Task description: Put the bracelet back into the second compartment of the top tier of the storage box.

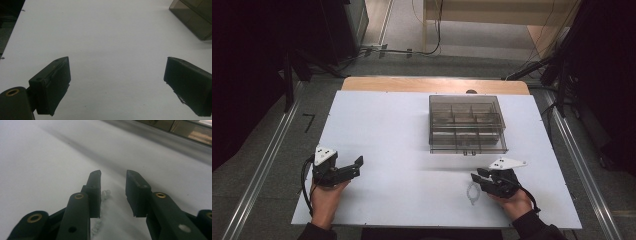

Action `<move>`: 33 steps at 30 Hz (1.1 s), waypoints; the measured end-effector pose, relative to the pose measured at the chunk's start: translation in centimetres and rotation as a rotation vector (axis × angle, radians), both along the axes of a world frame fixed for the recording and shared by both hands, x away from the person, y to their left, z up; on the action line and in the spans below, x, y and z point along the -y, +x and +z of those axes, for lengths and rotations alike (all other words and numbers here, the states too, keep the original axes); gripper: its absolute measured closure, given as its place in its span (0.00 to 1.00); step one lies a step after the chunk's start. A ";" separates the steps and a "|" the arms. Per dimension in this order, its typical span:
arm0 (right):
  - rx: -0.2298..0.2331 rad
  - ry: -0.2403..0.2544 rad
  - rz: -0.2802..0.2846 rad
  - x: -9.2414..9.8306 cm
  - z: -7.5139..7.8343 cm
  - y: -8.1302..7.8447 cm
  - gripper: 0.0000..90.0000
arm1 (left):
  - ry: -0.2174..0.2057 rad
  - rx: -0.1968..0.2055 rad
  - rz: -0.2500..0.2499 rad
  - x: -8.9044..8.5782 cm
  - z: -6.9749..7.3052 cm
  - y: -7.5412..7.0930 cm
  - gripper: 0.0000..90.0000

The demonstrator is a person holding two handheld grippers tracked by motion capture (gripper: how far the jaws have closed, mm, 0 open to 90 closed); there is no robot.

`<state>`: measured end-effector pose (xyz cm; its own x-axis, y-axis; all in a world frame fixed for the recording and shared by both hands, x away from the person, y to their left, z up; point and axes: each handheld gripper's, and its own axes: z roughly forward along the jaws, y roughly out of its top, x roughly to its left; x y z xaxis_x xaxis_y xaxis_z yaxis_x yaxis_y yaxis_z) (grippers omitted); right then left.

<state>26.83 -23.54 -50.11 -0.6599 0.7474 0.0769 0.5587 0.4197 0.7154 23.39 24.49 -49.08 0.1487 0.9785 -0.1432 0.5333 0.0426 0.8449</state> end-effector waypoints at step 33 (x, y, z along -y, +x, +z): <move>-0.094 -0.005 0.006 -0.5 -0.4 0.2 0.89 | -0.002 -0.004 0.001 0.0 0.0 0.0 0.09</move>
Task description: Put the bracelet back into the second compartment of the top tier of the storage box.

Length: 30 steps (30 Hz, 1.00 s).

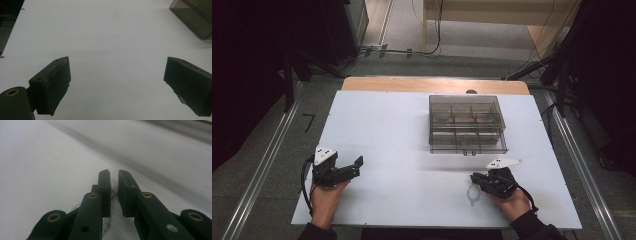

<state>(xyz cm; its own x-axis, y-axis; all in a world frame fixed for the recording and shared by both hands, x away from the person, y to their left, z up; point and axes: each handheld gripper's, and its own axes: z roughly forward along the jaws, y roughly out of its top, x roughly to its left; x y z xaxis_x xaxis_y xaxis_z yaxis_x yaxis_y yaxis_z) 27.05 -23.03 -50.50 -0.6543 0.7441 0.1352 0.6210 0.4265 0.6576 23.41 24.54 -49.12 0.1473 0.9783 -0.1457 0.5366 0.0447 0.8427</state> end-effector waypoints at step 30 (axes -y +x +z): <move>0.162 0.091 -0.001 1.1 3.1 -1.5 0.93 | -0.002 -0.003 0.000 -0.1 0.0 0.0 0.09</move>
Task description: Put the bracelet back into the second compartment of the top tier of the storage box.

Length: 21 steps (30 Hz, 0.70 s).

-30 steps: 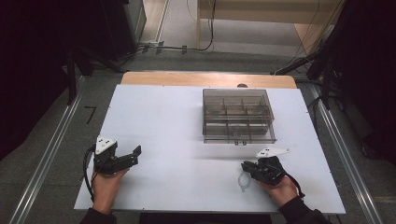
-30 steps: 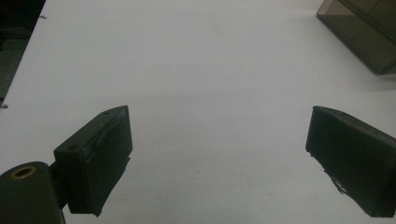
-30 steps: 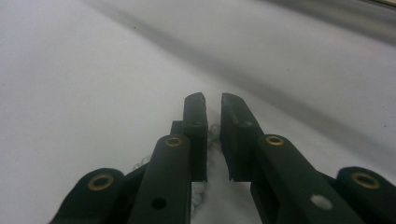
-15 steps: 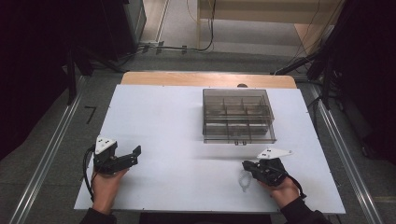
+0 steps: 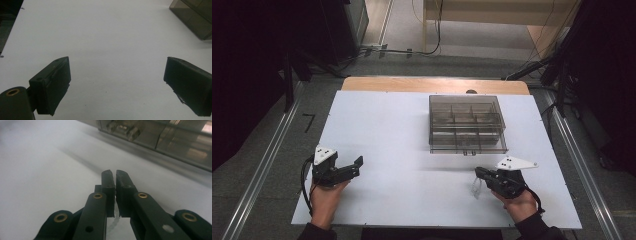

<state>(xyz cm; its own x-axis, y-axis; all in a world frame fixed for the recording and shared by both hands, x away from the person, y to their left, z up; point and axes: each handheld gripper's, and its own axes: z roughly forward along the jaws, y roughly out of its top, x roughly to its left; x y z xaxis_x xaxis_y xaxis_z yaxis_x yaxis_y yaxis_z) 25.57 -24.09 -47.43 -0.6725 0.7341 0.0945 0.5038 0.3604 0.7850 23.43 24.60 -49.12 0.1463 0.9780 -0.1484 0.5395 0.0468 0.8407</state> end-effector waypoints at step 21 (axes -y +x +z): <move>0.116 0.090 -0.041 0.9 2.9 -0.3 0.93 | 0.000 -0.003 -0.001 0.0 0.0 0.0 0.09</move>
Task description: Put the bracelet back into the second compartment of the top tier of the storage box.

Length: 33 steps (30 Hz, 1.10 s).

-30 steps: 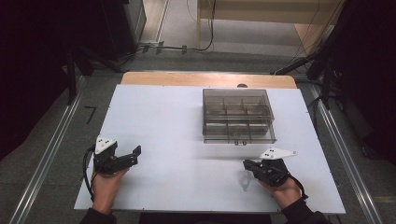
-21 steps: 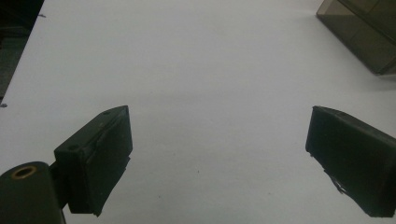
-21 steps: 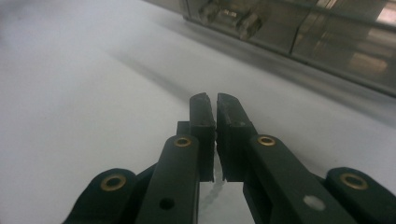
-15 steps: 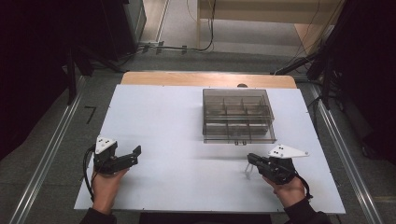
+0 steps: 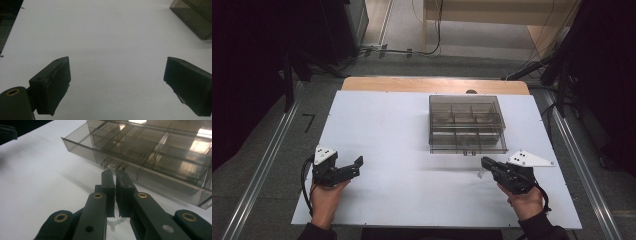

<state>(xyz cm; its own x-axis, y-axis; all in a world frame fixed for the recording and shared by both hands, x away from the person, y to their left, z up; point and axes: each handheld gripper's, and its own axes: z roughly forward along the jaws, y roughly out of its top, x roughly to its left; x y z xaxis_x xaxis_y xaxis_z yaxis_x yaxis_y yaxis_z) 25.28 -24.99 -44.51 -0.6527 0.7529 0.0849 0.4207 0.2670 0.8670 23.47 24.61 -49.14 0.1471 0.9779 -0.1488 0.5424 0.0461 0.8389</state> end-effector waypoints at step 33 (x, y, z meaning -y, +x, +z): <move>0.085 0.040 -0.016 -0.7 3.0 1.2 0.93 | -0.003 0.001 -0.001 0.0 0.0 0.0 0.09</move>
